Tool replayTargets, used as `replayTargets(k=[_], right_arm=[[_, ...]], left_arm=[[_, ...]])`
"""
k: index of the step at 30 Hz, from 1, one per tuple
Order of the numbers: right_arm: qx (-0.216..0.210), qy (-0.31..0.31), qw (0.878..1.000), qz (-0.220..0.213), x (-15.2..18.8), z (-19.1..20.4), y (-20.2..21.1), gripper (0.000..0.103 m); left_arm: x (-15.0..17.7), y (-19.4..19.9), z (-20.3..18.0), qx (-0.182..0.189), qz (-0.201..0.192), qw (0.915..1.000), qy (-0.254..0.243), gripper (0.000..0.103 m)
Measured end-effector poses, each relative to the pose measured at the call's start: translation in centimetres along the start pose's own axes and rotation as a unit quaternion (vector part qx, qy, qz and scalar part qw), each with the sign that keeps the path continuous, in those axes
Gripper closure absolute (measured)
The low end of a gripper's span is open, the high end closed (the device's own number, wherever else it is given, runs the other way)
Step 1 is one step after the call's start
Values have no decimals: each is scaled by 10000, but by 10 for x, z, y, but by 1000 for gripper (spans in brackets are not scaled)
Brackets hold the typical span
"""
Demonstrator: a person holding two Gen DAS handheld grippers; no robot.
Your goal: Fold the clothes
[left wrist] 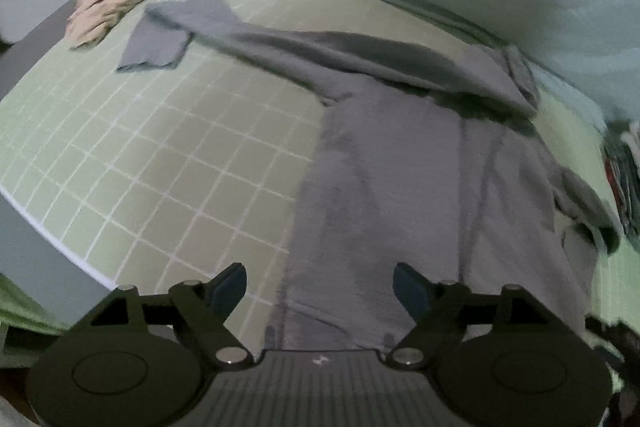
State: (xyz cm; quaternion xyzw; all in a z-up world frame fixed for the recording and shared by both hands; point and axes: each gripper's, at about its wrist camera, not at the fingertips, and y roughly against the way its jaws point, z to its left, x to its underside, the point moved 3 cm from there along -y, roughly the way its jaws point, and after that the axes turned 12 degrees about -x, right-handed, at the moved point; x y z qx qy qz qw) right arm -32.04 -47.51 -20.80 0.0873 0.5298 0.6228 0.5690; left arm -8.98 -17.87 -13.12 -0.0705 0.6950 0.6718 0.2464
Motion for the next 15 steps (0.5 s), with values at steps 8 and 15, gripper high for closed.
replayTargets(k=[8, 15], right_arm=[[220, 801, 9965, -131, -11, 7, -36, 48], [110, 956, 9950, -256, -11, -1, -33, 98]], left_arm=[[4, 6, -25, -138, -59, 9989, -450, 16], [-9, 12, -36, -232, -178, 9985, -454, 16]])
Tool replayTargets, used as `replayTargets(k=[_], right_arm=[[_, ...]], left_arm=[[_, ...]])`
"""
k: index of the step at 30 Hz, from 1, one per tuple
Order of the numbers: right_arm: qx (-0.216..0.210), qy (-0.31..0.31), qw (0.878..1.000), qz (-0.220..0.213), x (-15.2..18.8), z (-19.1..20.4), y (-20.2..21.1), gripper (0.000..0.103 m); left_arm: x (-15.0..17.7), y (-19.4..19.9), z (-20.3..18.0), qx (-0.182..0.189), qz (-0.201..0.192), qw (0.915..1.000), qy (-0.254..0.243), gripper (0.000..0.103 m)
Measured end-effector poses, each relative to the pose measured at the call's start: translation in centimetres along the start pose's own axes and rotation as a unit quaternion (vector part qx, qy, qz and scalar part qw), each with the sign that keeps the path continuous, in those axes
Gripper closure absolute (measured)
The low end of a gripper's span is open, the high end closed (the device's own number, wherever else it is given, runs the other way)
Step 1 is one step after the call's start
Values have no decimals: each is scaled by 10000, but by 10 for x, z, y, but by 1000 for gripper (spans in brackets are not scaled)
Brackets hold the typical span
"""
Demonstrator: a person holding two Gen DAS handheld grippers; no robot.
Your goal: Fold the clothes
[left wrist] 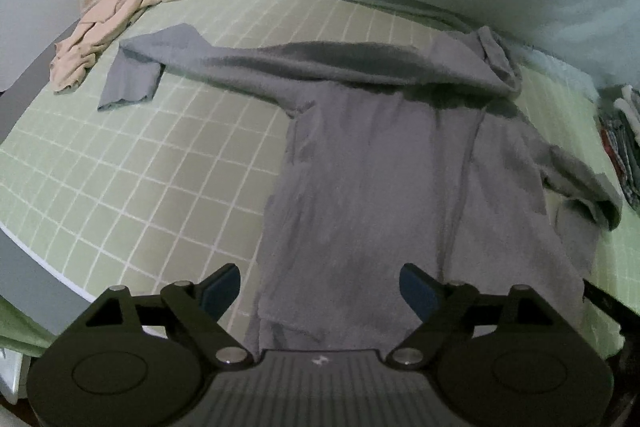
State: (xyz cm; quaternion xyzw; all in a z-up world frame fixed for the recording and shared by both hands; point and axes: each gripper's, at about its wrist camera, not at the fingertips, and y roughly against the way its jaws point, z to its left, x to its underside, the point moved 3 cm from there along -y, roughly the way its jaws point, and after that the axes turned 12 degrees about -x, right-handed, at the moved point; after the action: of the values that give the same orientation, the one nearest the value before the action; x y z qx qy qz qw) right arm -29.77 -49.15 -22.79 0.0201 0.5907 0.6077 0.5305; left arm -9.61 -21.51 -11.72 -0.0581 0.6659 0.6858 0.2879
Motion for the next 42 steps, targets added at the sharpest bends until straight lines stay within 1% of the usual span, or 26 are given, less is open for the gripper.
replayTargets(k=[3, 7, 10, 12, 14, 16, 18, 20, 21, 22, 23, 24, 25, 26, 27, 28, 29, 31, 32, 34, 36, 37, 38, 39, 41, 42], right_arm=[[389, 162, 9991, -30, -2, -19, 6, 99], [1268, 241, 9914, -195, -16, -70, 23, 100], [2176, 117, 9748, -478, -34, -119, 44, 100], [2726, 25, 9600, -637, -48, -147, 57, 100], [3163, -45, 9460, -712, -60, -170, 65, 98], [3358, -8, 9392, -713, -66, -181, 65, 88], [3414, 93, 9371, -715, -70, -186, 63, 60], [3153, -46, 9455, -812, -71, -181, 60, 55], [2898, -277, 9525, -894, -71, -178, 60, 51], [2508, -627, 9605, -1027, -69, -174, 62, 47], [2149, -973, 9649, -1155, -66, -171, 62, 35], [1738, -1428, 9653, -1325, -60, -168, 61, 25], [1316, -1886, 9618, -1488, -54, -166, 60, 22], [865, -2414, 9527, -1629, -46, -166, 58, 20], [488, -2991, 9374, -1714, -37, -166, 54, 19], [112, -3668, 9130, -1782, -26, -167, 48, 18], [-262, -4310, 8831, -1836, -16, -169, 42, 16], [-943, -5313, 8206, -1884, 2, -172, 28, 15], [-1108, -5635, 7967, -1884, 8, -173, 21, 15], [-1242, -5781, 7795, -2068, 11, -176, 16, 14], [-1239, -5772, 7773, -2174, 6, -180, 14, 15], [-1250, -5786, 7756, -2192, 5, -183, 13, 19], [-1260, -5799, 7739, -2210, 3, -186, 11, 36], [-1273, -5818, 7721, -2220, 1, -189, 10, 61], [-1337, -5977, 7602, -2170, 3, -196, 12, 77], [-1373, -6068, 7519, -2180, 4, -198, 14, 89]], left_arm=[[-8, -1, -8, 35, -39, 10000, 78, 16], [-21, -4, -23, 141, -107, 9996, 238, 16], [-32, -7, -36, 241, -196, 9989, 349, 16], [-42, -9, -47, 241, -259, 9986, 393, 16], [-52, -13, -57, 225, -330, 9983, 421, 16], [-64, -18, -68, 208, -385, 9980, 467, 16], [-77, -23, -78, 197, -389, 9976, 534, 16], [-86, -27, -87, 182, -353, 9977, 548, 16], [-89, -27, -92, 191, -361, 9979, 492, 16], [-90, -27, -97, 202, -372, 9982, 431, 16], [-91, -28, -101, 216, -387, 9984, 359, 16], [-90, -28, -105, 231, -396, 9985, 295, 16], [-89, -30, -108, 243, -373, 9987, 265, 15], [-87, -32, -110, 241, -313, 9989, 267, 15], [-86, -34, -112, 240, -252, 9990, 279, 14], [-85, -36, -112, 248, -195, 9990, 306, 14], [-84, -36, -112, 277, -166, 9990, 319, 13], [-83, -35, -113, 331, -188, 9988, 311, 8], [-82, -35, -113, 331, -228, 9987, 309, 7], [-79, -32, -114, 324, -304, 9986, 299, 6], [-76, -31, -115, 331, -313, 9985, 299, 6], [-76, -31, -116, 335, -301, 9985, 298, 6], [-76, -31, -116, 340, -281, 9986, 292, 6], [-75, -30, -117, 346, -272, 9986, 290, 6], [-76, -29, -117, 371, -290, 9985, 279, 6], [-75, -27, -118, 385, -310, 9984, 266, 6]])
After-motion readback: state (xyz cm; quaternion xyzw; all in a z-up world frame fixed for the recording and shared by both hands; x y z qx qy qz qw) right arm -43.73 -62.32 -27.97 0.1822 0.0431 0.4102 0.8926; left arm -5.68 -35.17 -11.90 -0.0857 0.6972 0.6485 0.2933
